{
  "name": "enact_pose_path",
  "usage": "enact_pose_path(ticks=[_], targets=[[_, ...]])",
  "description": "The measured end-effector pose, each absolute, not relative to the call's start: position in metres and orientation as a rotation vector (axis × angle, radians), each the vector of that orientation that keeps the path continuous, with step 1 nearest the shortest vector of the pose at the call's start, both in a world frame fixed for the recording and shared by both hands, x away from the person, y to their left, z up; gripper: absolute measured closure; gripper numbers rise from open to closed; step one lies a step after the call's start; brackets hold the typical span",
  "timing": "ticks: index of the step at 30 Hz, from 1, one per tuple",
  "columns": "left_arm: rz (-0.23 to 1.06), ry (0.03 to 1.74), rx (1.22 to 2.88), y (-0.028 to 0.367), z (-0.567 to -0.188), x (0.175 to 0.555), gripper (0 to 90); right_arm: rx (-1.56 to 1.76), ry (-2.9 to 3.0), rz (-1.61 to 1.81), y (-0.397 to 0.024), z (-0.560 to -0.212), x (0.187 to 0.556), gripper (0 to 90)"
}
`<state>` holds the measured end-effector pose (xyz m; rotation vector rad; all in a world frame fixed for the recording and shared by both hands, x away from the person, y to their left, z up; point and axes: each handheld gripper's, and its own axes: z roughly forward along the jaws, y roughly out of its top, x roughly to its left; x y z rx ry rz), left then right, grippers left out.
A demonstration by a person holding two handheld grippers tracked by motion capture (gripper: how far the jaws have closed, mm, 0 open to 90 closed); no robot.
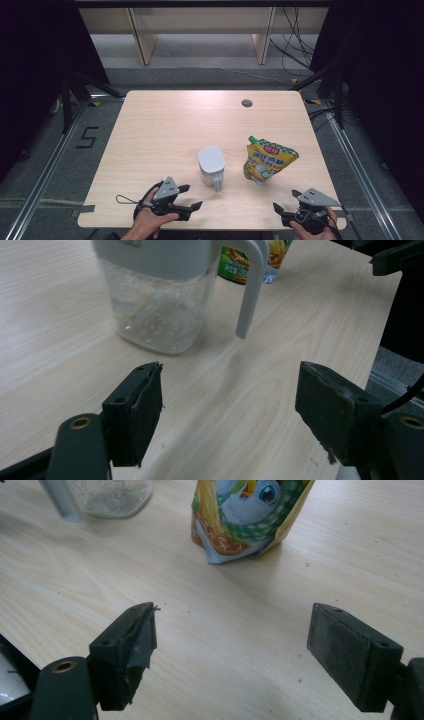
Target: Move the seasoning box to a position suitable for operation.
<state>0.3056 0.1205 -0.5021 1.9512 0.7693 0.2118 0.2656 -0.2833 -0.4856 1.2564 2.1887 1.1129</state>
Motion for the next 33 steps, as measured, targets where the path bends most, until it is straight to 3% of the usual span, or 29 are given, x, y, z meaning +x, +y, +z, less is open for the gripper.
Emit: enact_pose_path(ticks=[3, 4, 16, 28, 33], targets=[[0.212, 0.754, 1.948, 0.108, -0.503, 0.308, 31.3, 1.25, 2.17, 1.109, -0.282, -0.486, 0.264, 20.8], [0.209, 0.742, 1.963, 0.103, -0.502, 0.31, 37.2, 1.255, 2.17, 1.114, -0.282, -0.487, 0.263, 20.8], [0.254, 0.728, 1.955, 0.086, -0.498, 0.323, 45.1, 1.236, 2.206, 1.109, -0.282, -0.488, 0.266, 20.8], [0.19, 0.767, 1.893, 0.055, -0.501, 0.337, 50.6, 1.241, 2.209, 1.119, -0.281, -0.488, 0.266, 21.3], [0.274, 0.772, 1.931, 0.046, -0.505, 0.338, 58.7, 1.215, 2.201, 1.106, -0.281, -0.488, 0.267, 21.3]])
